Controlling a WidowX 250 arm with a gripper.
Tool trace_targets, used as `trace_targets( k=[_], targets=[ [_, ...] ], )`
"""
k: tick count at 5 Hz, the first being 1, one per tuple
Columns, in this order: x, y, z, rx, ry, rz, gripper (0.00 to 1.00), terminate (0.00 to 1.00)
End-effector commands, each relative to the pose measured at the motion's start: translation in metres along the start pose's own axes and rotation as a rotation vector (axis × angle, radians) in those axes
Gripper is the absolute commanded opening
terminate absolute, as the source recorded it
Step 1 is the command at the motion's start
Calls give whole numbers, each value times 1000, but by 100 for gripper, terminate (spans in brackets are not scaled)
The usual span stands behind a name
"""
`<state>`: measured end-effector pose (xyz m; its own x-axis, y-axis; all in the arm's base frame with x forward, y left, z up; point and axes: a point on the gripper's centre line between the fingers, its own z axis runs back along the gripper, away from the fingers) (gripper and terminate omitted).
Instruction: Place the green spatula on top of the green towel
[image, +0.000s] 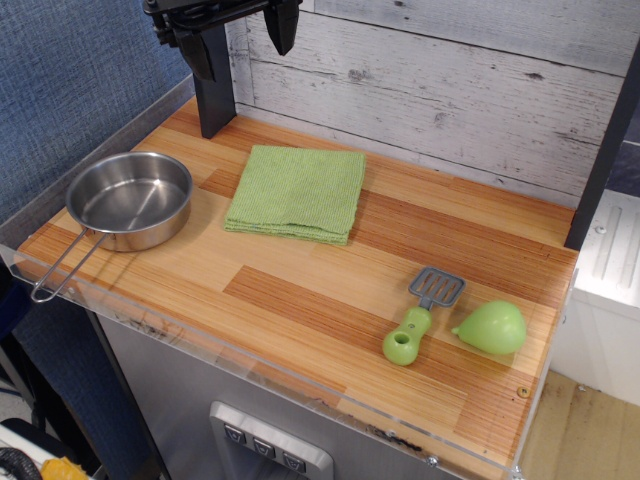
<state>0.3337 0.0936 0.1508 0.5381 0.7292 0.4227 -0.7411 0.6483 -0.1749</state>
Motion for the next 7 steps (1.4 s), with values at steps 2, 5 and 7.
trace_targets(
  k=[2, 5, 7],
  targets=[
    [-26, -9, 7, -50, -36, -202, 100, 0],
    [-113, -14, 13, -162, 39, -639, 100, 0],
    [-155, -21, -10, -147, 119, -721, 100, 0]
  ],
)
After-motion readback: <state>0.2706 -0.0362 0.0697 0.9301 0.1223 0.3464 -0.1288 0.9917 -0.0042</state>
